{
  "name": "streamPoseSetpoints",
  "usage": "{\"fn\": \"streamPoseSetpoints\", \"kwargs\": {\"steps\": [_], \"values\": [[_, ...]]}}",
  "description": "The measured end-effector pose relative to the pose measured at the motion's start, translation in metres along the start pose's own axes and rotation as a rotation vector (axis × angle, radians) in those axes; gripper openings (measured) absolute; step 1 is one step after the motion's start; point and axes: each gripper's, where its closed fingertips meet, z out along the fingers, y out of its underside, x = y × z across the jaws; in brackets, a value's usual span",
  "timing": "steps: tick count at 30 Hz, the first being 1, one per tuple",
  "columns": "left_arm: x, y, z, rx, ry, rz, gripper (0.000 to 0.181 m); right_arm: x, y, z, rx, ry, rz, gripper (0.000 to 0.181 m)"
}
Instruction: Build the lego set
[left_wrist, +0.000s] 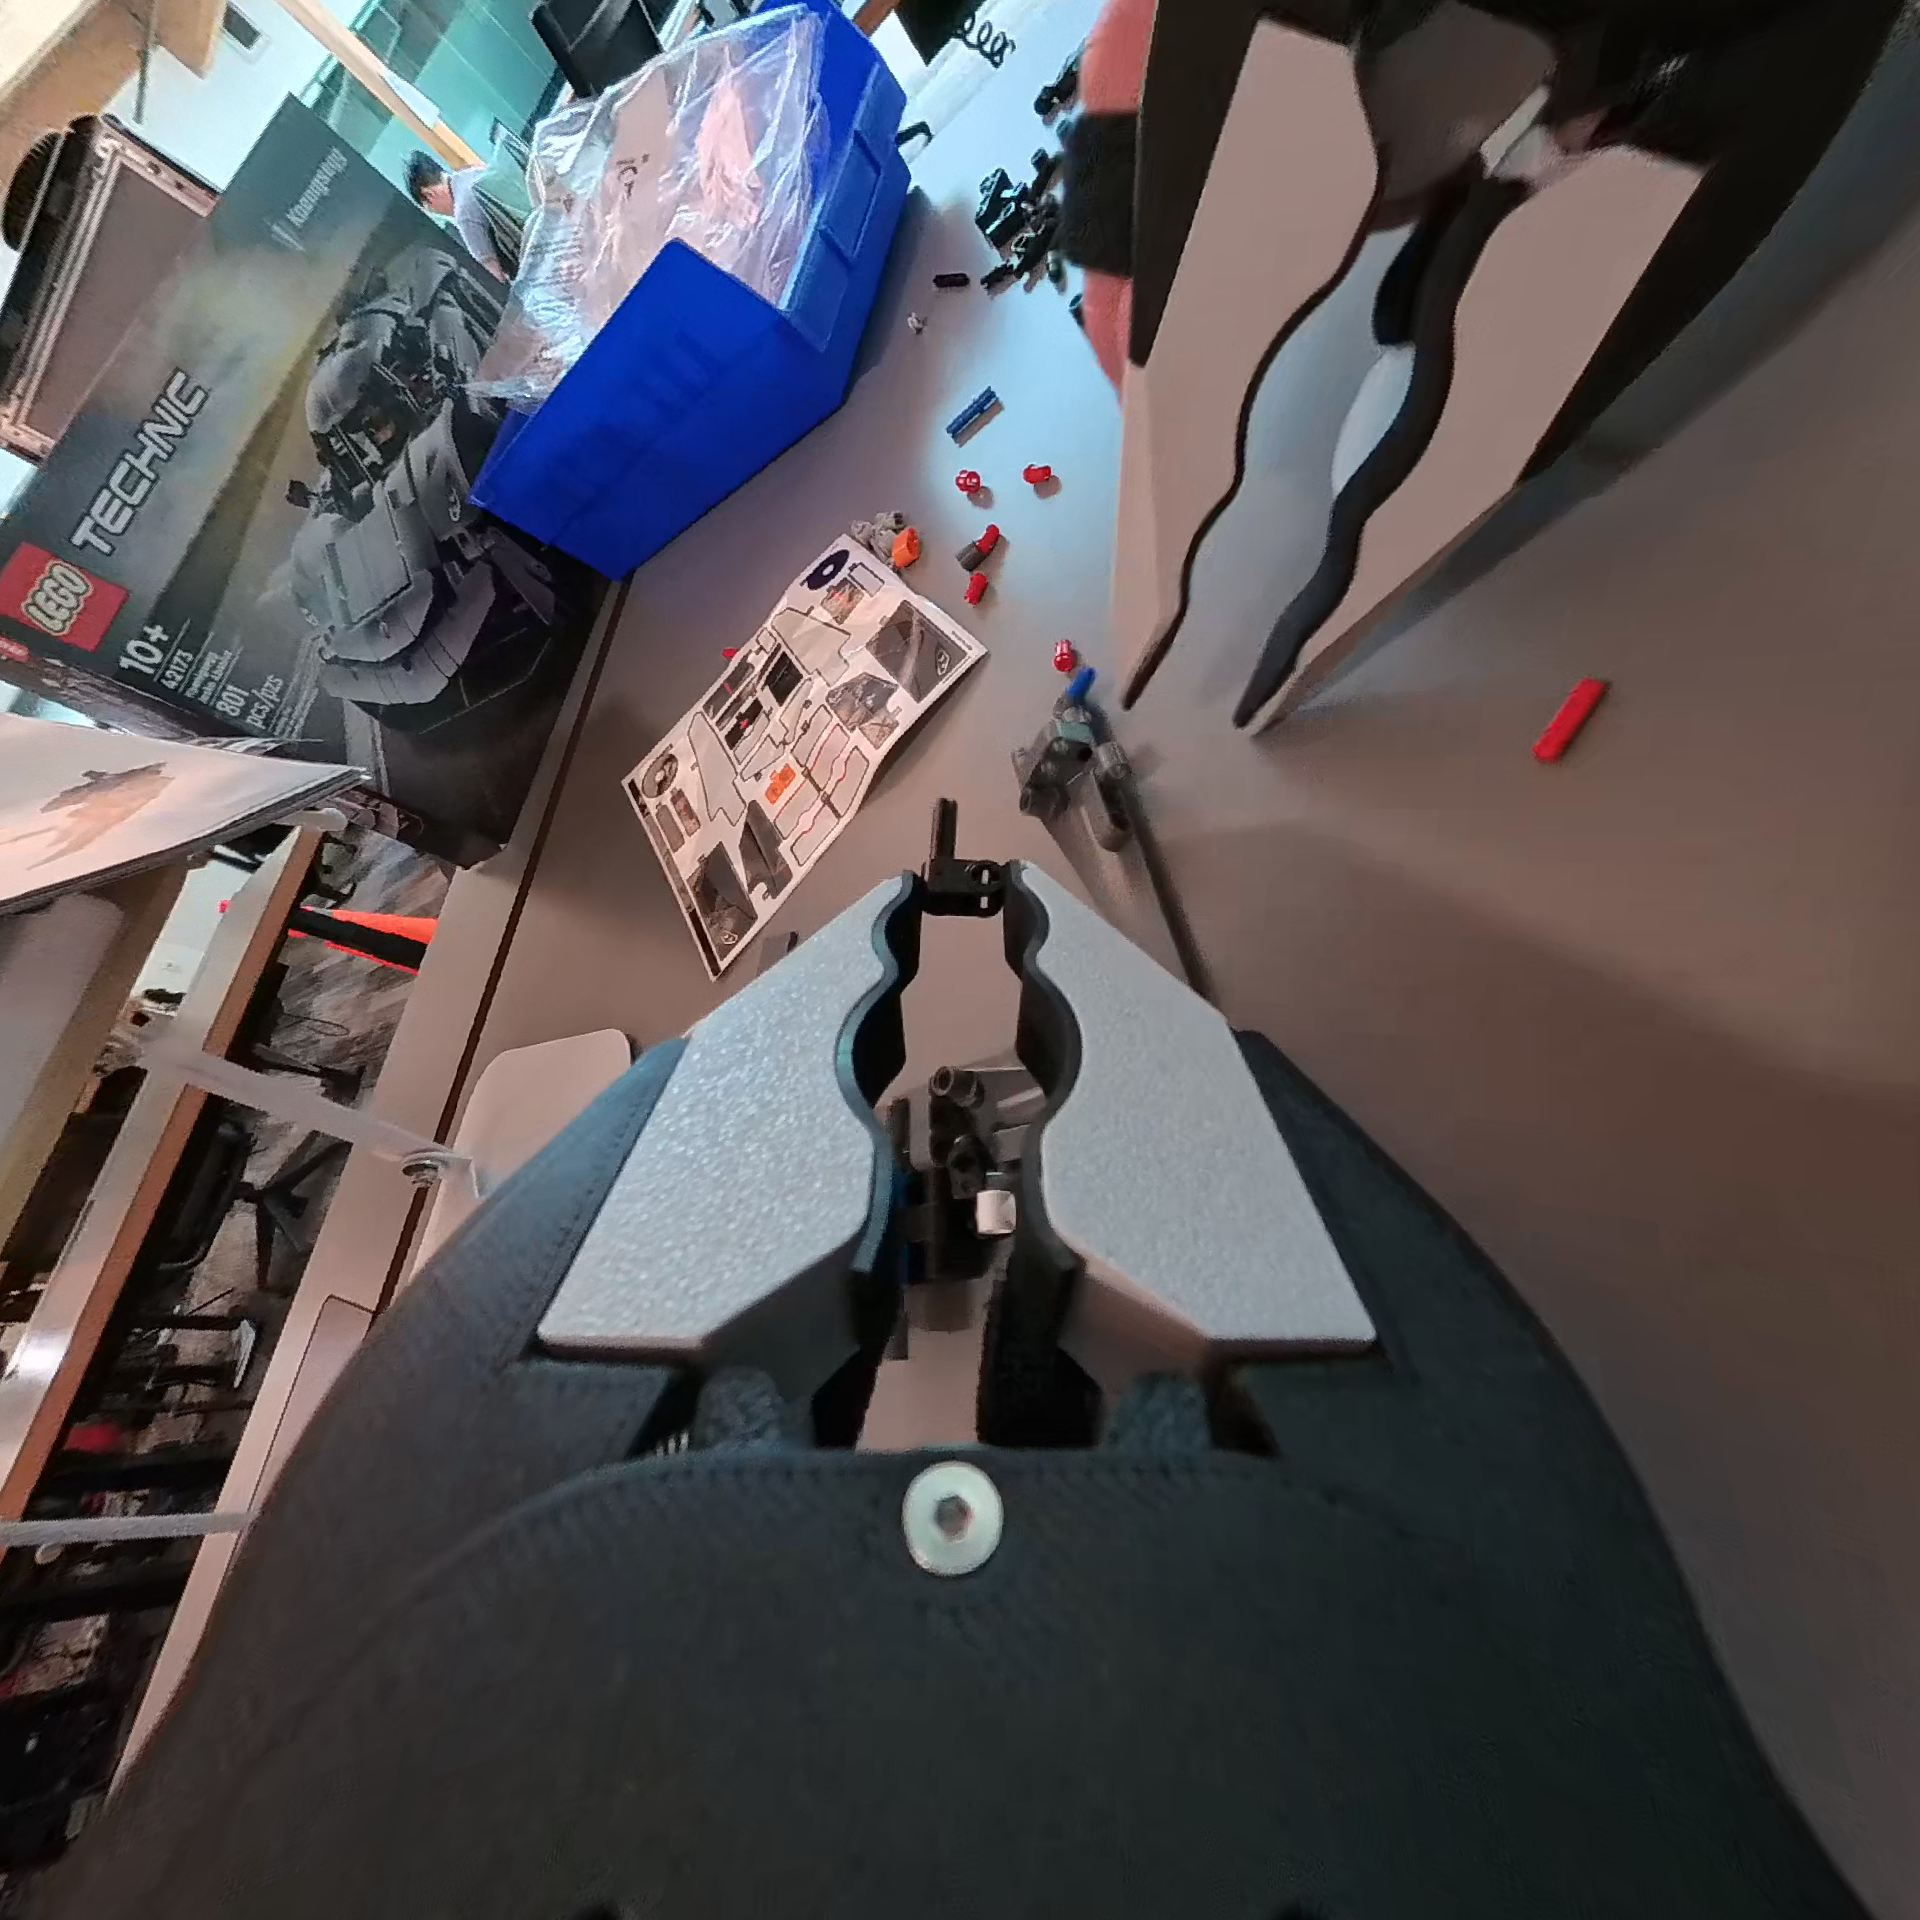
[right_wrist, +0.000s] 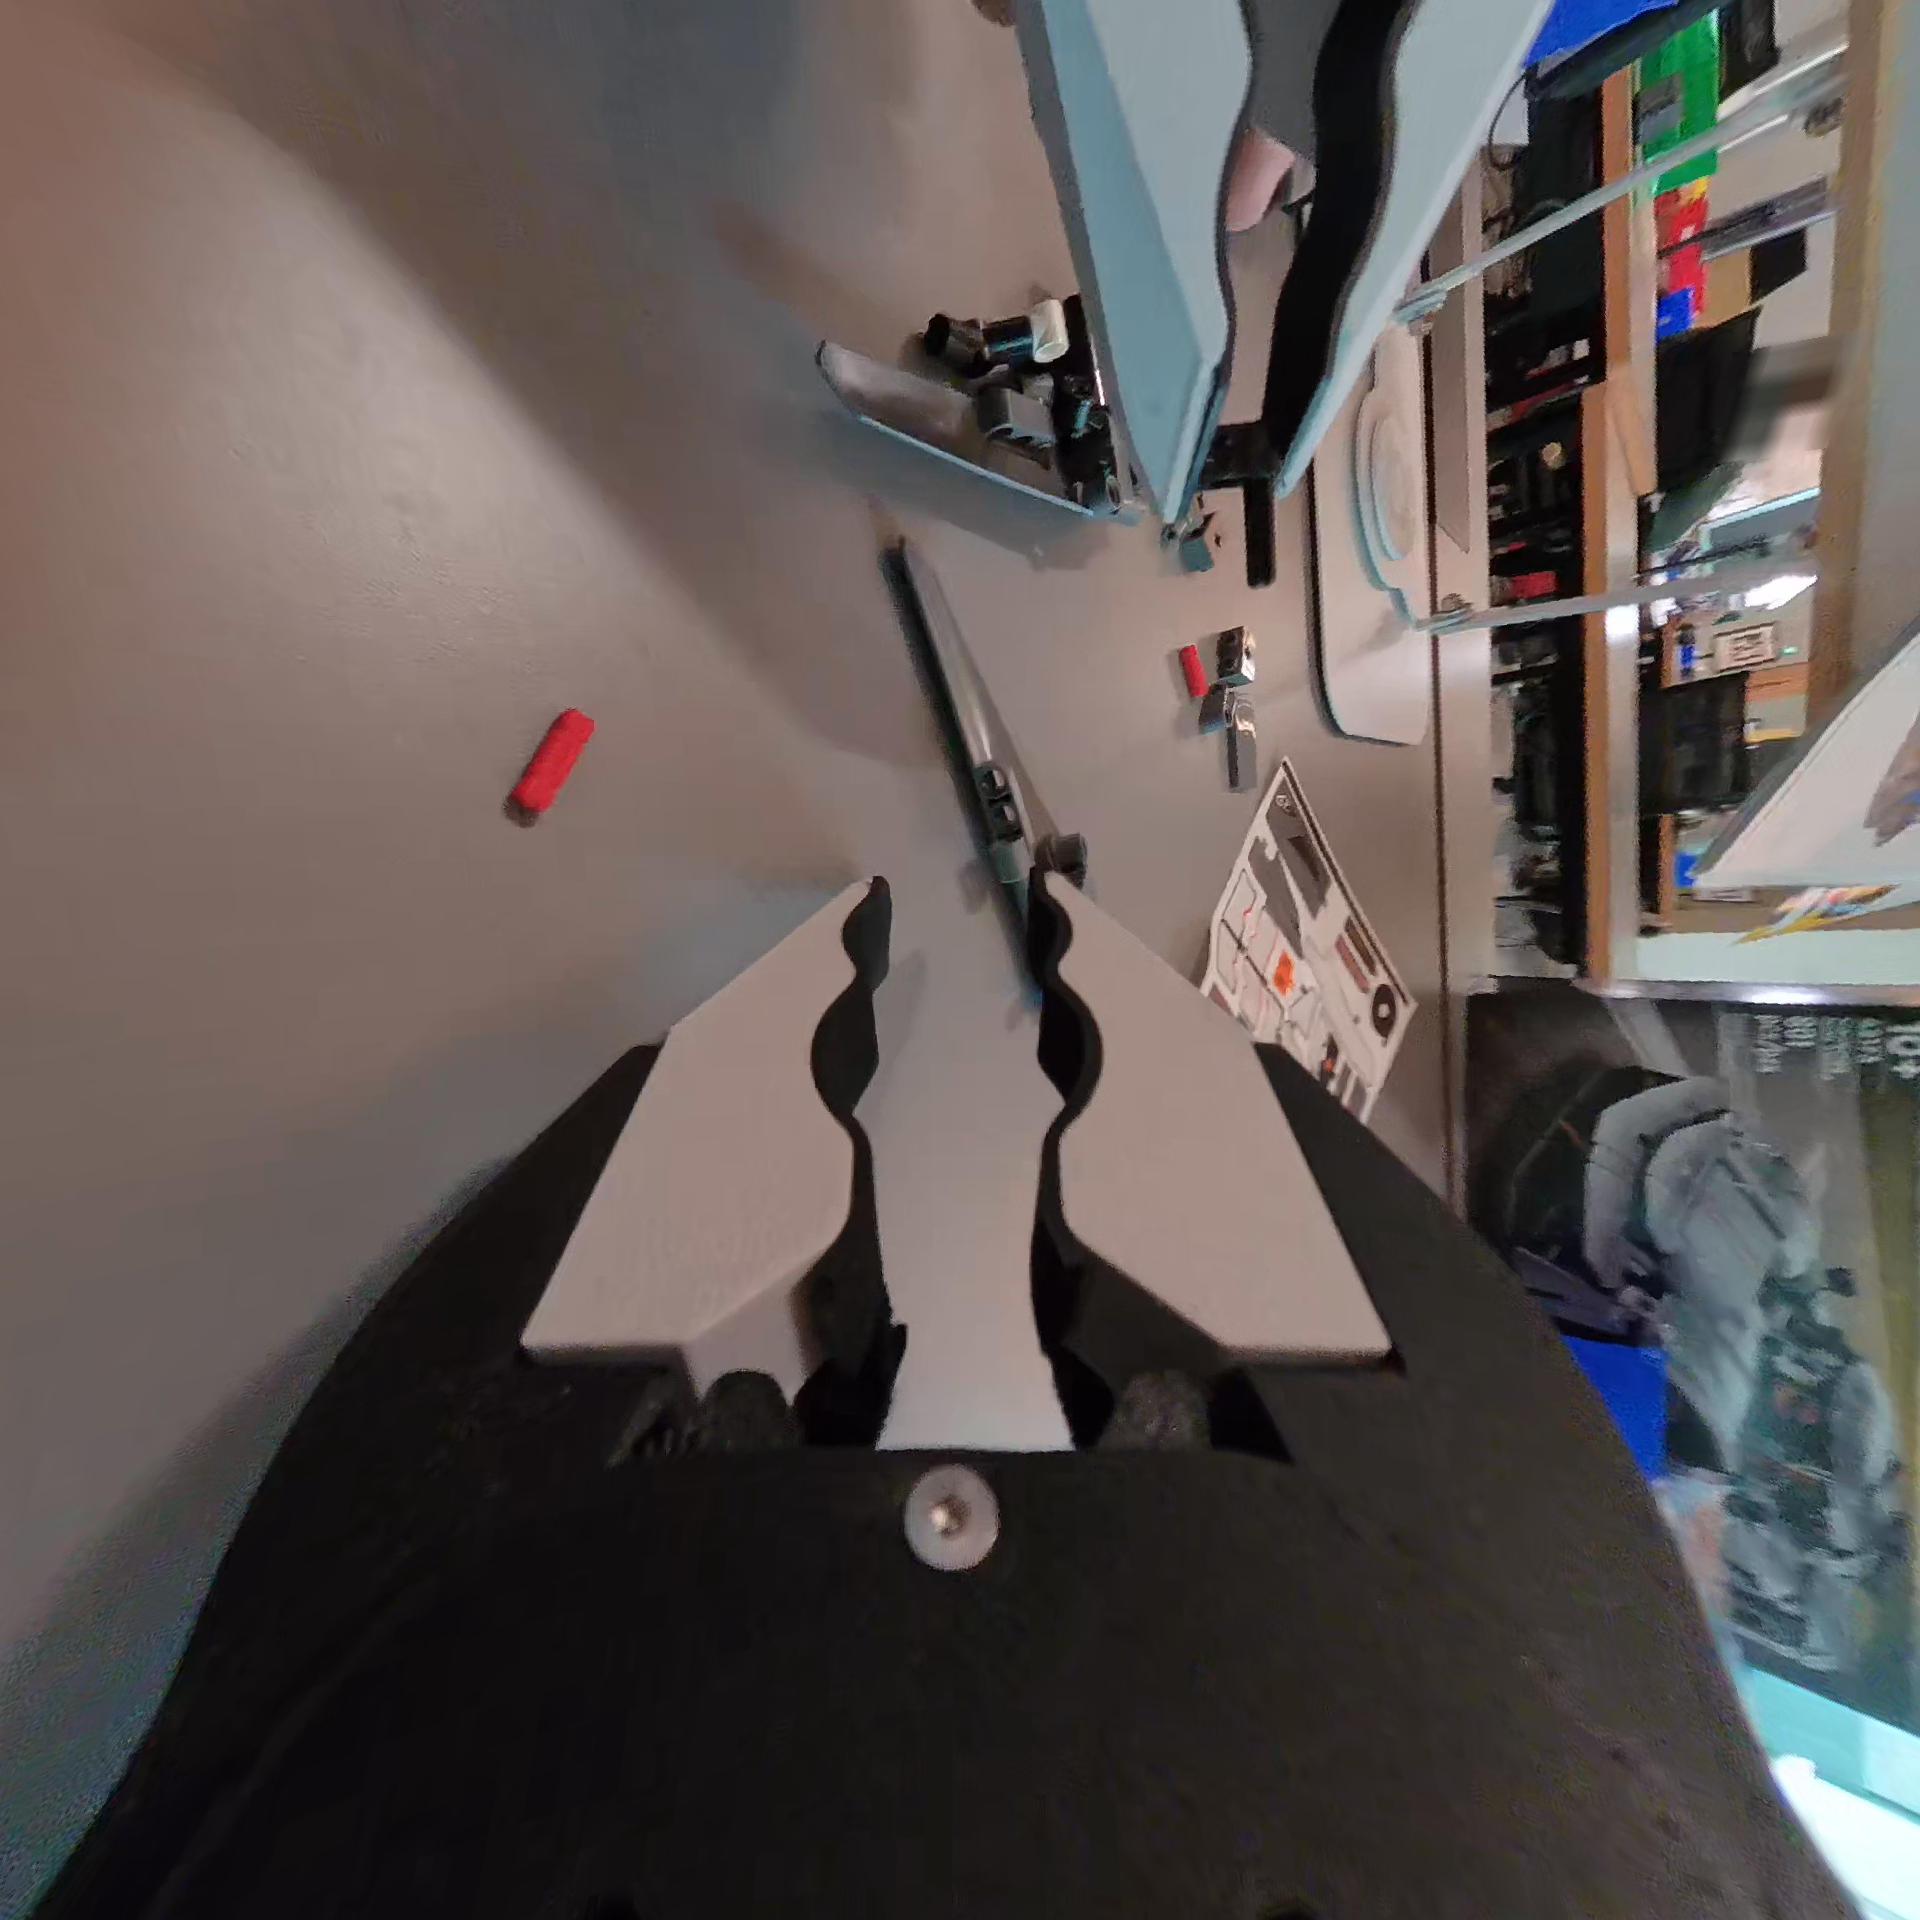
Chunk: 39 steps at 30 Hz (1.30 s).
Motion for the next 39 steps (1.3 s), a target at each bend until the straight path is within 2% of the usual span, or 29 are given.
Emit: {"fn": "streamPoseSetpoints", "kwargs": {"steps": [1, 12, 19, 39], "values": [[0.001, 0.000, 0.000, -0.001, 0.002, -0.001, 0.013, 0.002, 0.001, 0.004, -0.010, 0.017, -0.025, 0.023], [0.001, 0.000, 0.000, 0.004, 0.015, -0.009, 0.012, 0.007, 0.002, 0.021, -0.006, -0.008, -0.036, 0.006], [0.008, 0.002, 0.003, -0.002, 0.040, -0.005, 0.012, 0.008, 0.002, 0.024, -0.012, -0.034, 0.006, 0.004], [0.008, 0.000, 0.003, 0.001, 0.038, -0.004, 0.013, 0.014, 0.009, 0.023, 0.046, -0.169, 0.557, 0.003]]}}
